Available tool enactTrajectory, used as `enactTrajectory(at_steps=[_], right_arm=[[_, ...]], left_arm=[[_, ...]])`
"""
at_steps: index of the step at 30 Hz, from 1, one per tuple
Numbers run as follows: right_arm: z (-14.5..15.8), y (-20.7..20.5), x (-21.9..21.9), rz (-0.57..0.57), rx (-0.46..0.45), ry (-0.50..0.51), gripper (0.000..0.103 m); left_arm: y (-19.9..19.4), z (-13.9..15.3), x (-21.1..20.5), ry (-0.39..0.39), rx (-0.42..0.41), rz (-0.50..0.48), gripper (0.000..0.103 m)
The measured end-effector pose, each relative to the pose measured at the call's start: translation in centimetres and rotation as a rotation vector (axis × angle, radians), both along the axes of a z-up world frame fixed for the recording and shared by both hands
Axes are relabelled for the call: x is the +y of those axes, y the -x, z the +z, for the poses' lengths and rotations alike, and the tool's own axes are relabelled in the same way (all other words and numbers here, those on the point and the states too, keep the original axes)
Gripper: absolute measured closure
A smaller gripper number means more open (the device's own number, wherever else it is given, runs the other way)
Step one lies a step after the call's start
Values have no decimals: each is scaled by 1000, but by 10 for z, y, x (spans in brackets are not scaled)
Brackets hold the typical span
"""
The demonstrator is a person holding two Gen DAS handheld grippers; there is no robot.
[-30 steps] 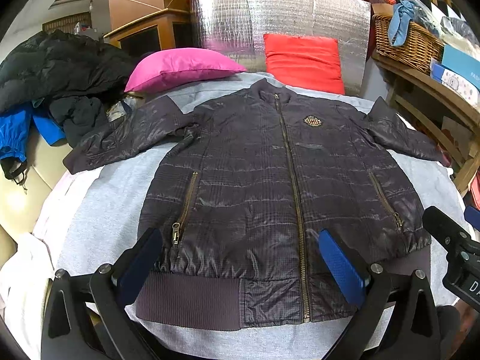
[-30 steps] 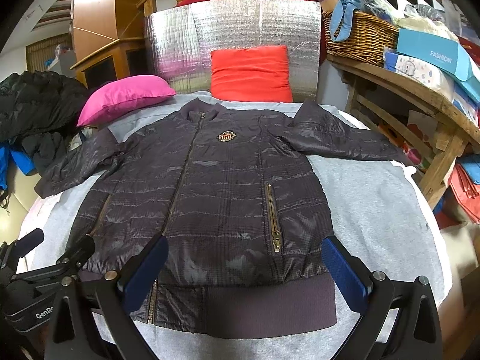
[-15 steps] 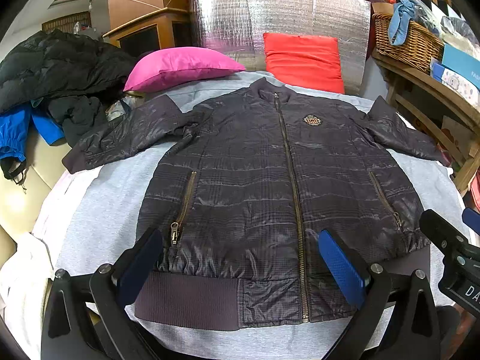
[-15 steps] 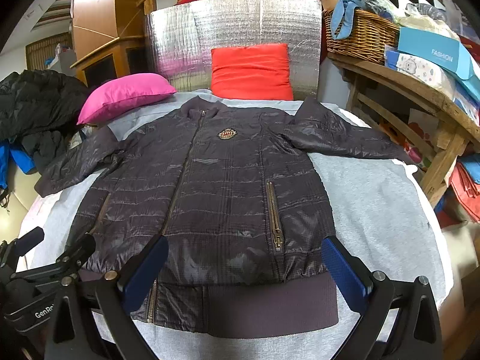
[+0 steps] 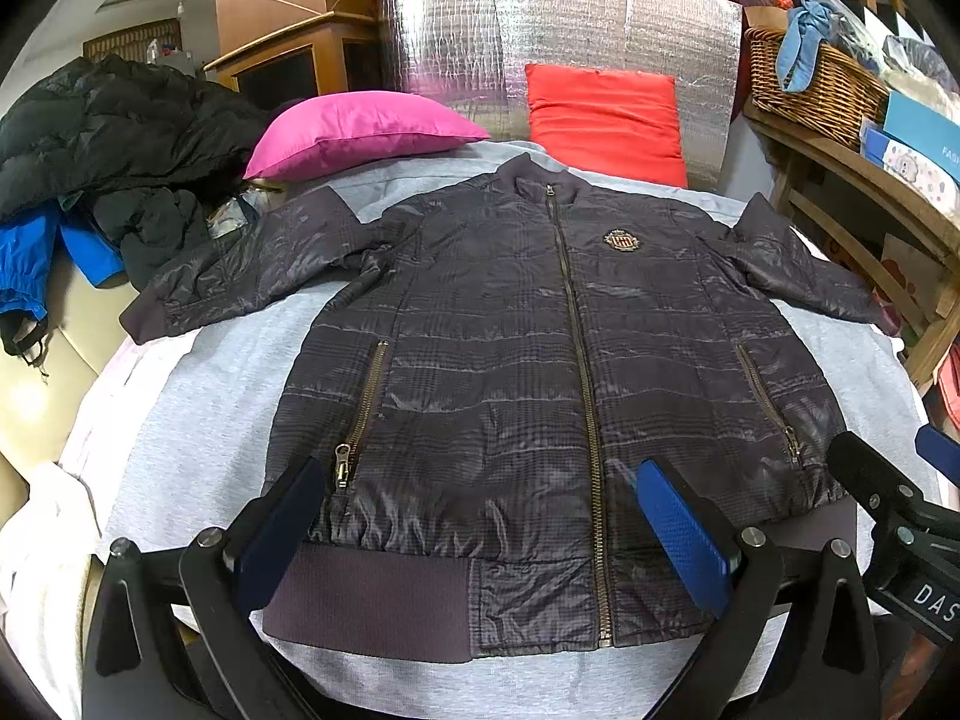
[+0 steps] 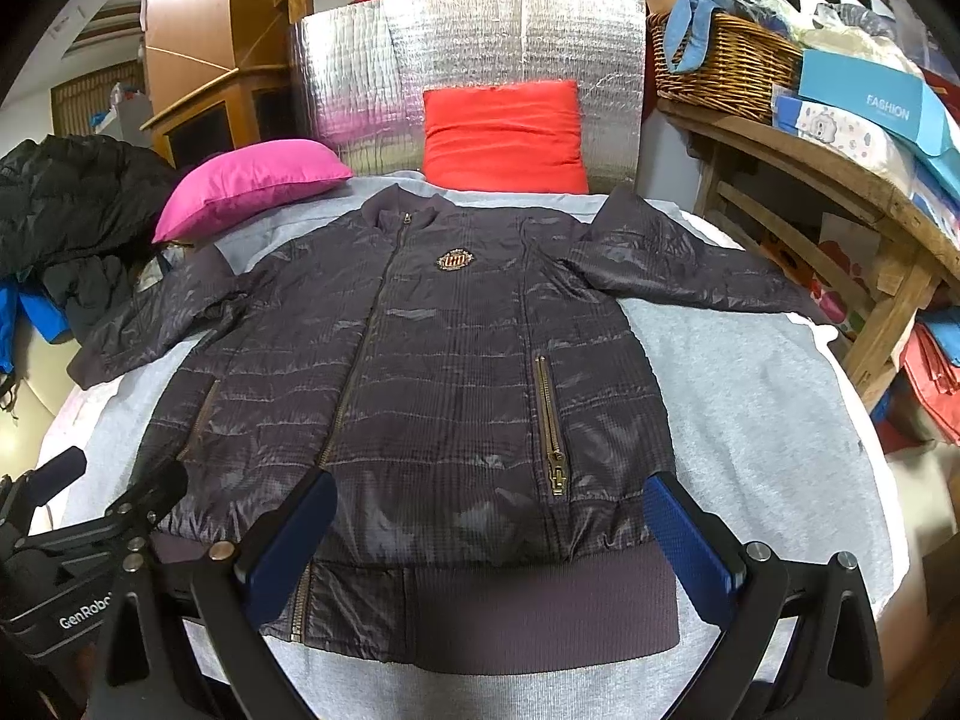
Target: Fold large clothes
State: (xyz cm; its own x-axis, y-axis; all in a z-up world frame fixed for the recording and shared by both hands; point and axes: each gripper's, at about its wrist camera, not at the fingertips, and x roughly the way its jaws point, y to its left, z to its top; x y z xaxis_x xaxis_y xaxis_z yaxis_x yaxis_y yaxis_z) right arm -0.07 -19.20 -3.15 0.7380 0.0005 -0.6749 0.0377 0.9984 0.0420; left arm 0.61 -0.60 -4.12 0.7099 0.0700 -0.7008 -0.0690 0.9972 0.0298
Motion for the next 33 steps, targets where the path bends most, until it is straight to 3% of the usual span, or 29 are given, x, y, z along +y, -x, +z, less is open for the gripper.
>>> enactTrajectory(at_steps=[25,30,33], right_arm=[[-19,-9,0,19,48,-15,0],[-36,-12,-30,59,107,-162,0],[-49,-13,-71,26,123,-323,0]], left_arm=[[-11,-14,5,18,30,-3,0],[-29,-43,29,24,97,51,0],[-41,-61,44,13,134,95,0]])
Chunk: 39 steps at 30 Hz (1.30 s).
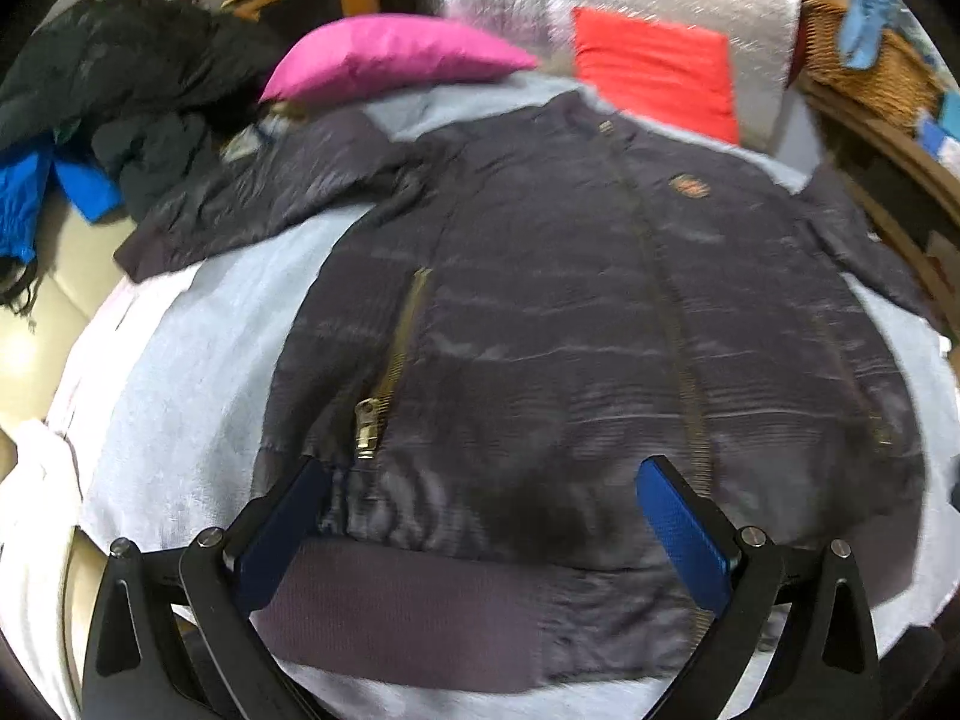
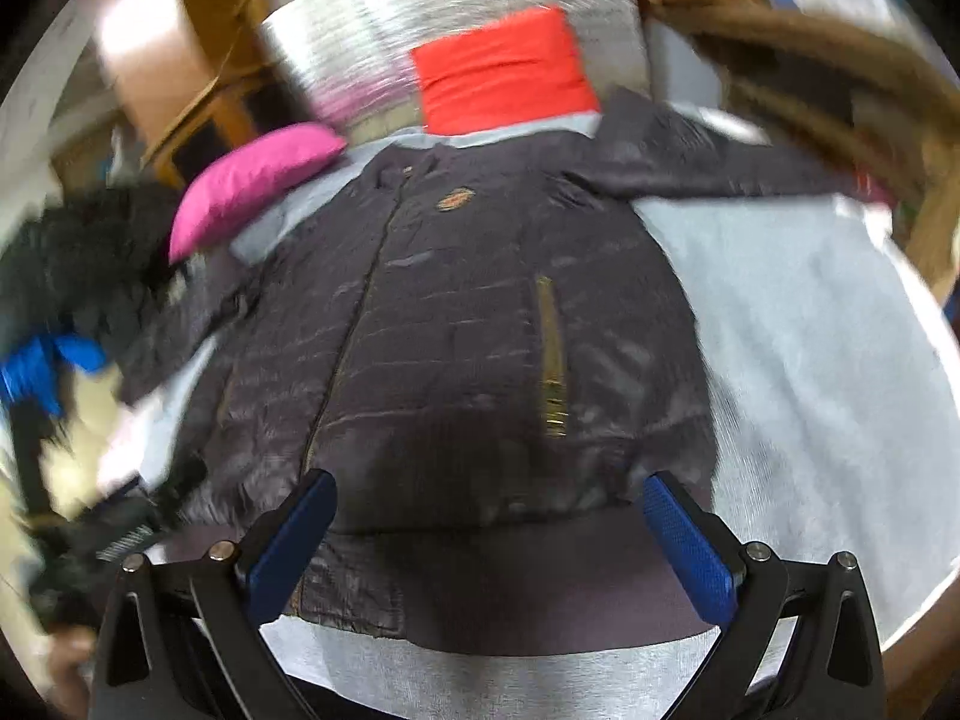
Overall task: Fold large clothes
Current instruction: 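Reach the right tool to a jacket sleeve and close on its cuff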
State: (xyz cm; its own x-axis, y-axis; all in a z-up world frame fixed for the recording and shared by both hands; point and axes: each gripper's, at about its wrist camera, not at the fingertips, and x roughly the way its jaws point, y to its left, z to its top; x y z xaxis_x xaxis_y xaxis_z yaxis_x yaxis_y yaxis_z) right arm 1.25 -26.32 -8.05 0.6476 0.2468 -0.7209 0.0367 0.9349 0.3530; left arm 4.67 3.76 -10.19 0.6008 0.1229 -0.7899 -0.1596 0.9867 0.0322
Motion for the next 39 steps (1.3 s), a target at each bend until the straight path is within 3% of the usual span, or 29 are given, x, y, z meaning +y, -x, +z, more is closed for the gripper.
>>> enactTrajectory(at_steps=[5,11,15,18,28,29,30,31,33,37,39], right_arm=[[-16,-14,-91,-143,0,-322,0],[-11,-65,-184,-308,-69,-511,7],[-17,-126,-246,-434,-72,-580,30],[-33,-171,-280,-527,-22,-564,38],[-61,-250,-323,-690,63,-475,40],[-57,-256,-324,-692,66,-451,45],[-55,-261,-325,-693,81,-424,67],[-51,-268,-324,-695,109,-372,82],[-31,-272,-314,-672,81,-282,89],[57,-298,-257,-515,-40,-33,91],[106,-306,-214,-424,-130,44,92]], left_arm=[[-20,-12,11,-6,19,33,0],[-47,-19,12,-10,1,29,0],[-61,-37,15,-11,21,32,0],[-64,-51,20,-8,29,26,0],[-52,-59,25,17,-76,-2,0],[-52,-59,25,21,-79,-5,0],[-51,-59,26,23,-82,-7,0],[-50,-59,26,27,-87,-11,0],[-51,-59,27,31,-94,-14,0],[-50,-59,28,38,-107,-20,0],[-49,-59,28,40,-110,-22,0]])
